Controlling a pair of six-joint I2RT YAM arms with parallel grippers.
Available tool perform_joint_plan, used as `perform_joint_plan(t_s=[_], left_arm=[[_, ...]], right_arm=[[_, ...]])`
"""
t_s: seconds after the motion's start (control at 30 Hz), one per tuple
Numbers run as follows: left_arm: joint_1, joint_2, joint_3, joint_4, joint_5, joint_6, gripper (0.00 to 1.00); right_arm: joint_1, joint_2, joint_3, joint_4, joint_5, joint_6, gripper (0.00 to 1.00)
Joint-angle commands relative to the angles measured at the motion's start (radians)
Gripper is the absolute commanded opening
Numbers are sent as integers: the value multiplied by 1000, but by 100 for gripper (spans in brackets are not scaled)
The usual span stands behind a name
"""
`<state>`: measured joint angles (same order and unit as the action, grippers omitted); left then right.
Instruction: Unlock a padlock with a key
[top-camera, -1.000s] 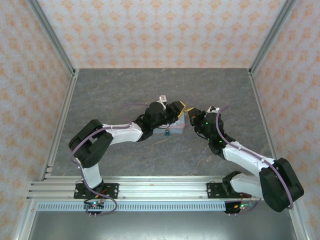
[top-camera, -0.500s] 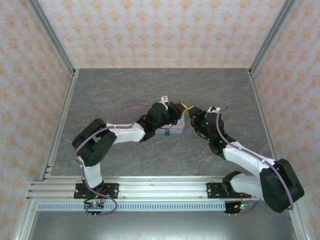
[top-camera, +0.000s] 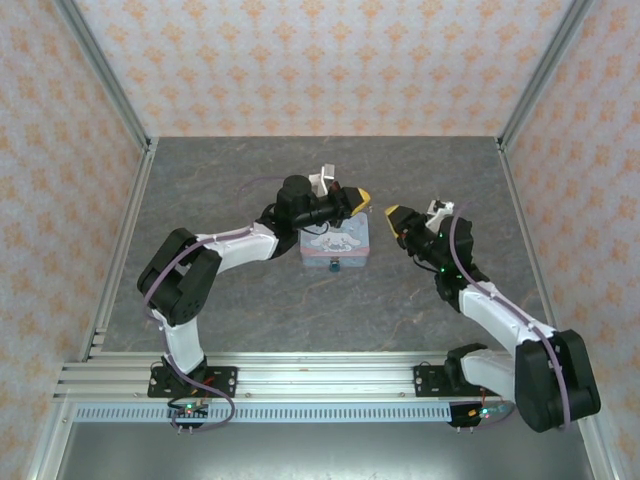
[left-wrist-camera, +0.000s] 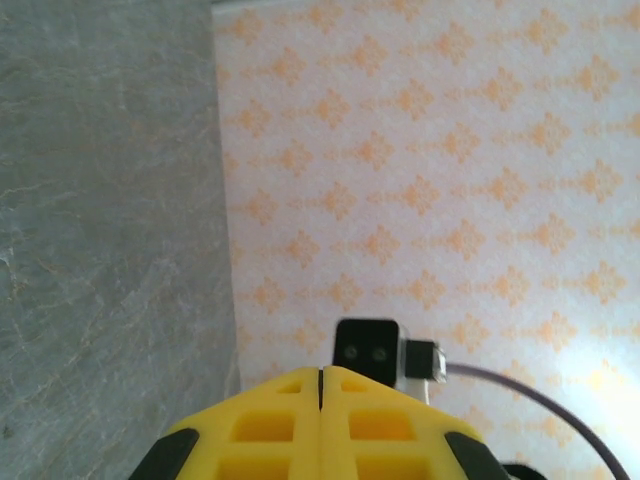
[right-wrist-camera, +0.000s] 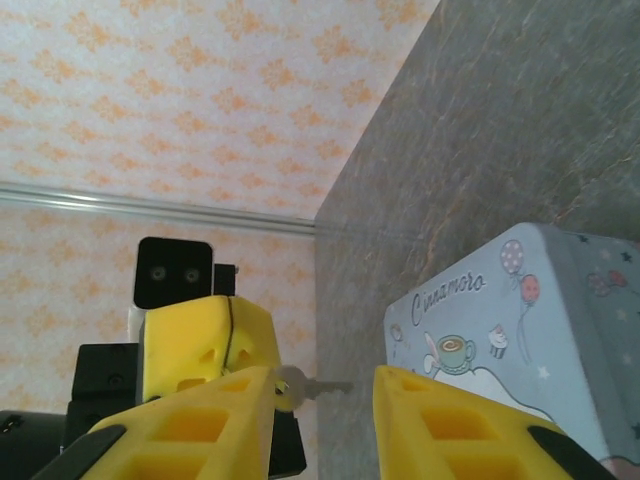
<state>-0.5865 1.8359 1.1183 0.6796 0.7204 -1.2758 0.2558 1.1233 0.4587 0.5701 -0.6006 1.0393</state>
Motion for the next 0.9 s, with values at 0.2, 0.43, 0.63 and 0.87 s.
perform_joint_plan(t_s=[0.2, 0.43, 0.63, 0.87], left_arm=[[-1, -18, 7, -19, 53, 57, 0], [-1, -16, -4, 19, 44, 36, 0], [-1, -15, -5, 28, 38, 33, 0], [-1, -9, -8, 51, 31, 20, 0]], right_arm=[[76, 42, 21, 235, 54, 73, 28], [108, 104, 51, 249, 56, 75, 25], [119, 127, 41, 277, 55, 90, 22], [121, 147, 28, 299, 46, 106, 25]])
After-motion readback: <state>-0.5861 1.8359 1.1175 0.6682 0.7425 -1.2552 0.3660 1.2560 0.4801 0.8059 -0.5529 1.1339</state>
